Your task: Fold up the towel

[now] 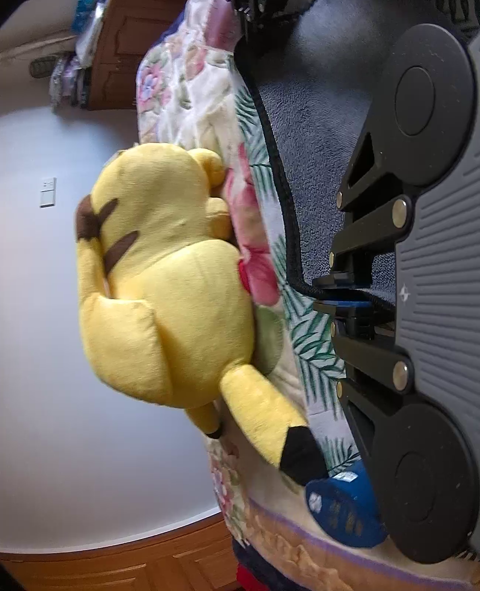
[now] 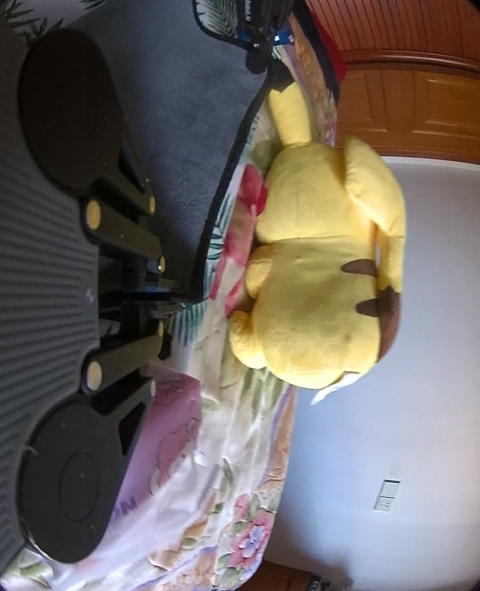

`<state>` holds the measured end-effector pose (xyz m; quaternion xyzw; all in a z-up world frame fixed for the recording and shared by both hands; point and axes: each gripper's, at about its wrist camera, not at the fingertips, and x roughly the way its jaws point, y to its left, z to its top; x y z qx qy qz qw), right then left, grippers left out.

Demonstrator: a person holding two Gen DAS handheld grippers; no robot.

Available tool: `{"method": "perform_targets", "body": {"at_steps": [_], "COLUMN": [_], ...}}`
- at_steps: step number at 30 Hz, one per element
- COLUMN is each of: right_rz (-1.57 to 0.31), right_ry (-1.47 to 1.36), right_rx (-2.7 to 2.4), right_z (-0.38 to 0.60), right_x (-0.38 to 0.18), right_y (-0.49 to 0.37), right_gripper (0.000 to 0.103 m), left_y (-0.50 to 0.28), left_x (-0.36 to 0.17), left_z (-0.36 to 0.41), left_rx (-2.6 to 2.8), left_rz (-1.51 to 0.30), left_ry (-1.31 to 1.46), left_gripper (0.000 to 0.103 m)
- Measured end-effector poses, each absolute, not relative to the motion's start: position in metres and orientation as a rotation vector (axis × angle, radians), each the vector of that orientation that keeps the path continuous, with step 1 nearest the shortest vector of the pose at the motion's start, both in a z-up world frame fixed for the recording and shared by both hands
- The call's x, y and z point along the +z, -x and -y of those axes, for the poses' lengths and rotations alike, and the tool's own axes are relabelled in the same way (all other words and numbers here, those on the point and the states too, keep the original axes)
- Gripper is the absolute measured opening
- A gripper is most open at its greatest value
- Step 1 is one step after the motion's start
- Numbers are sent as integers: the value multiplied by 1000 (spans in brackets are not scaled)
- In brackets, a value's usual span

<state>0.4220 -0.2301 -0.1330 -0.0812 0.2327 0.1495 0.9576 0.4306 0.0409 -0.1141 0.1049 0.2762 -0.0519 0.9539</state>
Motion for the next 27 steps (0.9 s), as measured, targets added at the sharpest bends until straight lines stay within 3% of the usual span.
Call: {"method": "perform_targets", "body": {"at_steps": [2, 3, 4, 5, 6, 8, 10, 12, 15, 22, 27], "right_rz": [-486, -493, -496, -496, -489, -480, -482, -487, -497, -501, -524], "right_ry": [168, 172, 171, 166, 160, 149, 139, 127, 114, 93, 44], "right_rx": [302, 297, 293, 293, 294, 300, 300, 303, 305, 295, 280], "right_z": [229, 229, 230, 231, 232, 235, 237, 239, 240, 241, 244], "right_x": [-137, -138, -139, -139, -139, -136, -135, -133, -129, -110, -94], "right_y": [-425, -426, -427, -427, -426, -423, -421, -419, -414, -391, -373], "right_gripper": [10, 16, 39, 63, 68, 68, 68, 69, 75, 102, 103], "left_y": [-432, -433, -432, -431, -429, -428, -426, -422, -415, -387, -364], "left_x": [-119, -121, -122, -122, -122, -120, -119, -116, -111, -89, -72], "left_z": [-41, -41, -41, -41, -41, -41, -40, -38, -36, -29, -27], "left_rx": [-94, -83, -80, -84, -84, -86, -90, -89, -105, -135, -143], "left_rz": [-571, -575, -577, -573, -567, -560, -563, -554, -562, -575, -578], "left_ry": [-213, -217, -221, -224, -224, -215, -202, -190, -172, -159, -152], "left_gripper": [13, 25, 43, 51, 60, 65, 81, 88, 92, 97, 99]}}
